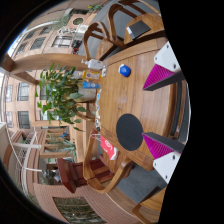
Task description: Arrange mouse
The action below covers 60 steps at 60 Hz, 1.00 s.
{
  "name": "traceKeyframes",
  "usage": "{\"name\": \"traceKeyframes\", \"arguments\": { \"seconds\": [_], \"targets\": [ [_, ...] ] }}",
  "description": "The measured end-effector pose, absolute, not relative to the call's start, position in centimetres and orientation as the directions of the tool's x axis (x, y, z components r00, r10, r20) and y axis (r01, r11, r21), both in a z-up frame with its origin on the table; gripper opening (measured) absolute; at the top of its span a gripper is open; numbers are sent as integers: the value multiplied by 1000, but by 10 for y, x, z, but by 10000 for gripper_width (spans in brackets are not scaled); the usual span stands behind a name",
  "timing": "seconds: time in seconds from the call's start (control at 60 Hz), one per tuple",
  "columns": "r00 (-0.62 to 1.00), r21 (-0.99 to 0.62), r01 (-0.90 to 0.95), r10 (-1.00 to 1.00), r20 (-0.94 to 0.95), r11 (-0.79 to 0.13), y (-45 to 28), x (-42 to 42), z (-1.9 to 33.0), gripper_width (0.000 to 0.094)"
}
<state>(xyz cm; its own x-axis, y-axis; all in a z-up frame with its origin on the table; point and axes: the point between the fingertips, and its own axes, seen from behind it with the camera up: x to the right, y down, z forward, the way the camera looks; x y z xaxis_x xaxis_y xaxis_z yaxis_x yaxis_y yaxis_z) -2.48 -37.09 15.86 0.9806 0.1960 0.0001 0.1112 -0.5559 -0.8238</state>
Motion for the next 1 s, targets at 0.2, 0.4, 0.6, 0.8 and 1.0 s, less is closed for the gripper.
{"name": "traceKeyframes", "arguments": {
  "seconds": [0.2,0.4,0.6,0.8,1.0],
  "targets": [
    [995,-766,64,101,-1,-639,-318,39,74,848],
    [999,-768,26,0,33,-640,-237,108,33,848],
    [998,-777,-15,-54,24,-629,-155,143,12,845],
    [996,-755,-65,-93,-5,-652,-100,157,-10,835],
    [994,-767,-61,-111,14,-638,-60,162,-12,704]
  ]
}}
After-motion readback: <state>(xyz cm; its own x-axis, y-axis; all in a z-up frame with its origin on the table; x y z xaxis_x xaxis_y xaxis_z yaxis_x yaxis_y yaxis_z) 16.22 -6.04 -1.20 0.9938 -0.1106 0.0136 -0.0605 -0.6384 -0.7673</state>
